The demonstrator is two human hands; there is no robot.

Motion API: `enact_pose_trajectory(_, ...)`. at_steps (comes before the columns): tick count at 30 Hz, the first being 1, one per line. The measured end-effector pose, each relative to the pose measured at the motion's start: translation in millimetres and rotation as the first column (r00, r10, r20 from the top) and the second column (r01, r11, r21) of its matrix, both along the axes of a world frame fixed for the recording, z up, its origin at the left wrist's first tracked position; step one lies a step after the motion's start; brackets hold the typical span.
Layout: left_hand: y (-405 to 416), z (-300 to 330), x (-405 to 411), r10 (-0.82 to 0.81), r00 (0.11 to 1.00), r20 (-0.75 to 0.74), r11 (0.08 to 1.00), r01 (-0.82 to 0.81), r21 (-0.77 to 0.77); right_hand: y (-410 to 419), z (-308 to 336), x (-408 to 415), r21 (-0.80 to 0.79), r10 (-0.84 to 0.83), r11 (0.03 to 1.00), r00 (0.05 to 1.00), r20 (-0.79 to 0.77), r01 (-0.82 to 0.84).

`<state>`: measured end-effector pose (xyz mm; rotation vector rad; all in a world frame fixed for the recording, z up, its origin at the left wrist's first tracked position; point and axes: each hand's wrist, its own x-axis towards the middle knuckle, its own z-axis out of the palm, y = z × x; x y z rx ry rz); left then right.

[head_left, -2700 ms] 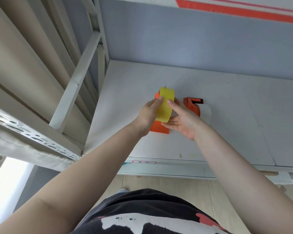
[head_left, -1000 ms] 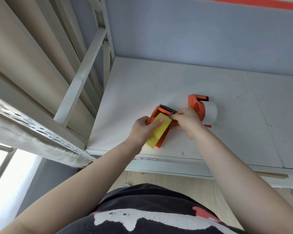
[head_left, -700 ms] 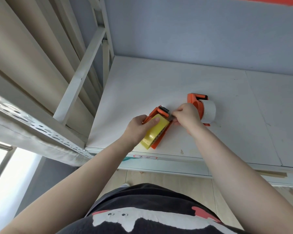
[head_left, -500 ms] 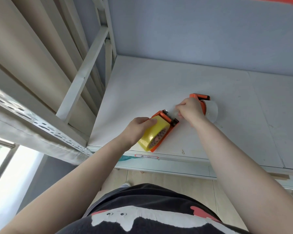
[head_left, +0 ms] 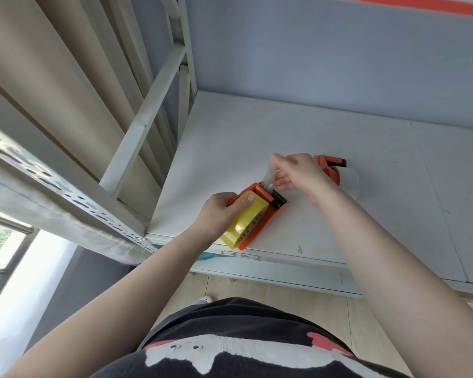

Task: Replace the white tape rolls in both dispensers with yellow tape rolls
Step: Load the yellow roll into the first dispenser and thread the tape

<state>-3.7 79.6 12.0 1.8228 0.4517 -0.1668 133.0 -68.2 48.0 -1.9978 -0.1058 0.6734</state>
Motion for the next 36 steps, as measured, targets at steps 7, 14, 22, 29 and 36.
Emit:
enact_pose_trajectory(7, -1, 3, -2, 0.019, 1.0, -0.016, 1.0, -0.019, 0.001, -6, 1, -2, -0.089, 0.103, 0.991, 0.994, -0.024, -0.104)
enact_pose_trajectory(14, -3, 10, -1, 0.039, 0.996, -0.082, 0.999, -0.041, -0.019, -8, -11, -3, 0.027, -0.004, 1.0, 0.987, 0.158, 0.0)
enact_pose_trajectory(22, 15, 10, -12, 0.032, 0.995, -0.09, 0.999, -0.036, -0.036, -8, 3, 19, 0.114, -0.126, 0.988, 0.974, 0.19, 0.106)
enact_pose_trajectory(29, 37, 36, -28, 0.017, 0.997, 0.07, 0.967, 0.001, -0.255, -4, 16, 50, 0.174, -0.219, 0.967, 0.959, 0.179, 0.188)
enact_pose_trajectory(36, 62, 43, -50, 0.086, 0.984, 0.156, 0.962, -0.041, -0.27, -18, 31, 90, 0.255, -0.393, 0.905, 0.899, 0.192, 0.341)
